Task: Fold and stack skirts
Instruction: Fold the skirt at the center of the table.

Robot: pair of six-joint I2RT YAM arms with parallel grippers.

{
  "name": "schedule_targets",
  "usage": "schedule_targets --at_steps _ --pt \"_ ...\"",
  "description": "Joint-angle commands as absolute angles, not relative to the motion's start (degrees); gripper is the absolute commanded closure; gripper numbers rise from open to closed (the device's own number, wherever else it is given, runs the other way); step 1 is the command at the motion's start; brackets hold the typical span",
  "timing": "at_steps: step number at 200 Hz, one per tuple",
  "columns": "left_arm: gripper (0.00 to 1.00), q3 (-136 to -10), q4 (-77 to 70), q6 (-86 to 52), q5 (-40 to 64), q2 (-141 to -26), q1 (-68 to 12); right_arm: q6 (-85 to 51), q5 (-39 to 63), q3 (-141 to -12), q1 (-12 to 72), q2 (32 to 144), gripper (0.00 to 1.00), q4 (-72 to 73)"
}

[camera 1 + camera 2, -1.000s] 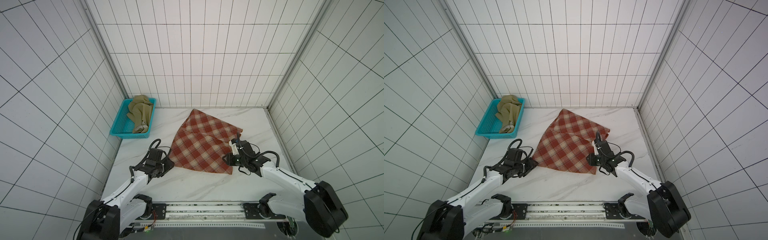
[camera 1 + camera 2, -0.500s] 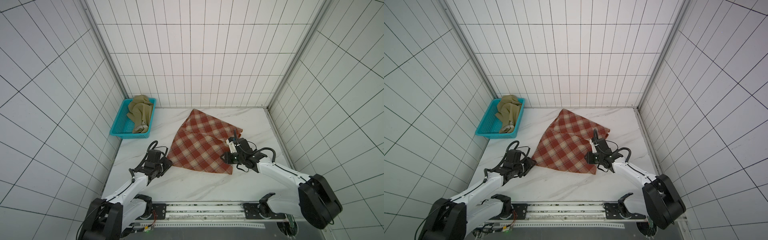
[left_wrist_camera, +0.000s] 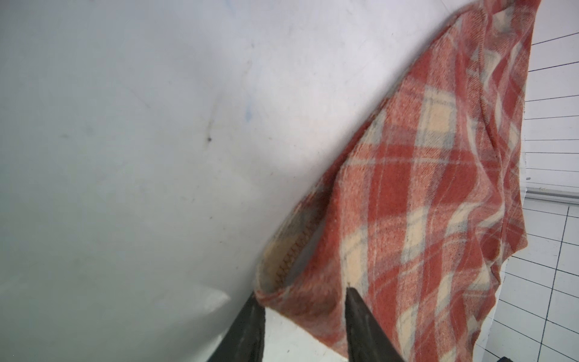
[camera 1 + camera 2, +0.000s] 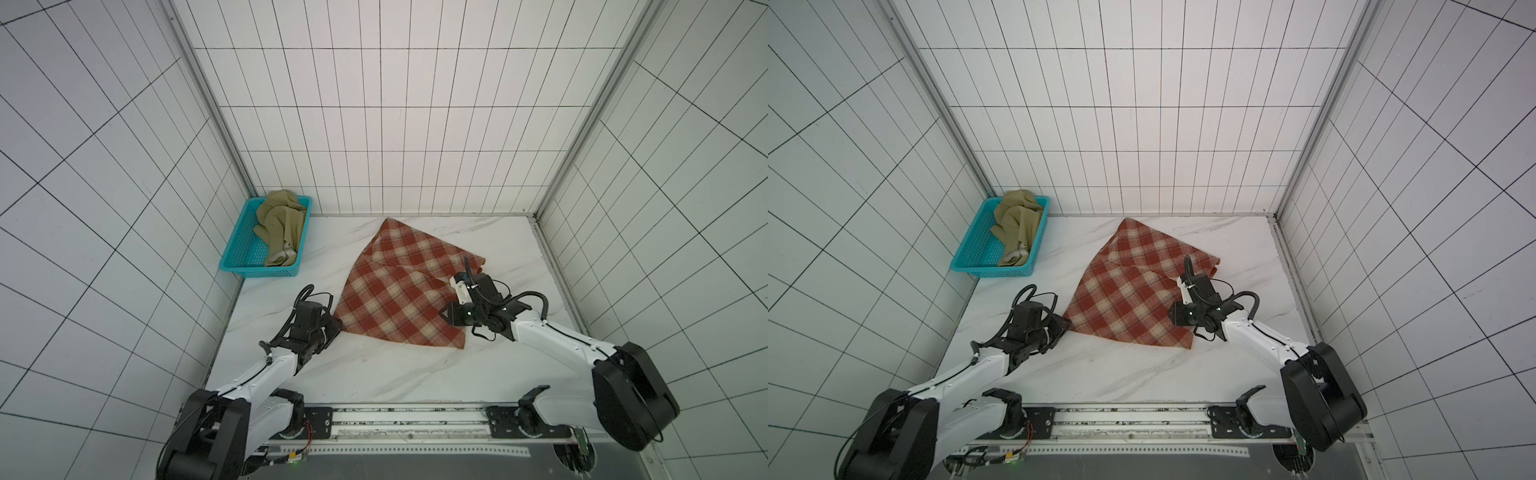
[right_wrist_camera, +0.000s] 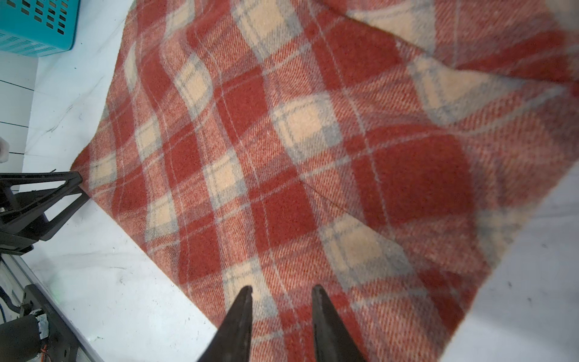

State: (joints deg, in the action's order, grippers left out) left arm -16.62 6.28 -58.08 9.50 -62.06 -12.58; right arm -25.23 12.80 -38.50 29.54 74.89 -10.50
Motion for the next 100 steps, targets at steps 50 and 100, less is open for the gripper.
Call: schedule_targets --at_steps 50,100 --pt "0.86 -16.6 0.4 -57.4 7.5 -65.8 -12.2 -24.1 13.4 -43.9 29.8 74.2 0.66 -15.1" --pt "1.00 -19.2 4.9 -53.7 5.1 -62.8 -11.3 -22.5 10.2 -41.4 31.0 70.4 0.62 -20.3"
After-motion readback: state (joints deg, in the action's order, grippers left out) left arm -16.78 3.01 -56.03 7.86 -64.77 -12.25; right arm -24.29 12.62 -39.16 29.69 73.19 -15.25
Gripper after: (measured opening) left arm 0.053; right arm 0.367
